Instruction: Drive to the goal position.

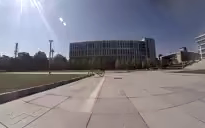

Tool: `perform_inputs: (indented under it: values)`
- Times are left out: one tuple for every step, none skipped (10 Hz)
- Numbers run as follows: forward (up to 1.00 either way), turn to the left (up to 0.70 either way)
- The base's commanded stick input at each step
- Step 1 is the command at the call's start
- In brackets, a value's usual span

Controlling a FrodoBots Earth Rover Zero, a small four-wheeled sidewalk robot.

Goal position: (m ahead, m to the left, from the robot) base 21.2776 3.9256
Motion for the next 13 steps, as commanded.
perform_inputs:
  values:
    - [0.06, 0.0]
    - [0.06, 0.0]
    - [0.06, 0.0]
    - [0.06, 0.0]
    - [0.06, 0.0]
    - [0.06, 0.0]
    - [0.06, 0.0]
    - [0.06, 0.0]
    - [0.06, 0.0]
    - [0.06, 0.0]
    - [0.06, 0.0]
    - [0.06, 0.0]
    - [0.06, 0.0]
